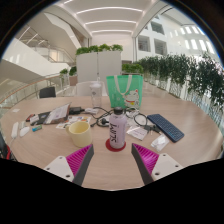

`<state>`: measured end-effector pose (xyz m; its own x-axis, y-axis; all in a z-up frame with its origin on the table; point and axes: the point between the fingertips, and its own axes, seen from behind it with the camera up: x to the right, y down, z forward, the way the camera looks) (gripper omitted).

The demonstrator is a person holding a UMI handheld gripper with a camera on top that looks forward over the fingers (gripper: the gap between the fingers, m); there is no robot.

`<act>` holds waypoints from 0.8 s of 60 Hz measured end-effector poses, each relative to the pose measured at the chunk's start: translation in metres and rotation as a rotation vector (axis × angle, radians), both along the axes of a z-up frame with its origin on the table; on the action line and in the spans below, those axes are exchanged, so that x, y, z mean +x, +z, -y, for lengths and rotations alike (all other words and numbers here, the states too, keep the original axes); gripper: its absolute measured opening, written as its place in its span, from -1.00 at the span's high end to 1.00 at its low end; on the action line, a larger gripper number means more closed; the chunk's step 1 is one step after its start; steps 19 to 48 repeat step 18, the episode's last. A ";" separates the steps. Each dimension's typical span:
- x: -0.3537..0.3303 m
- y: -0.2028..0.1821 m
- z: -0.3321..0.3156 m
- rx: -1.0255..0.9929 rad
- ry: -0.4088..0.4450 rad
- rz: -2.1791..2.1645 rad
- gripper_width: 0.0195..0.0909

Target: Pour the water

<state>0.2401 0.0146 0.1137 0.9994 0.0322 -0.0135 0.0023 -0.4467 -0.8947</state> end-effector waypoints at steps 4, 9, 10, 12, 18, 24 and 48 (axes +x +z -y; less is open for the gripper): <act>-0.010 0.029 0.045 0.024 -0.025 0.019 -0.80; -0.025 0.059 0.094 0.046 -0.050 0.043 -0.80; -0.028 0.064 0.103 0.048 -0.056 0.046 -0.81; -0.034 0.073 0.122 0.047 -0.071 0.048 -0.82; -0.051 0.095 0.171 0.033 -0.090 0.033 -0.82; -0.051 0.095 0.171 0.033 -0.090 0.033 -0.82; -0.051 0.095 0.171 0.033 -0.090 0.033 -0.82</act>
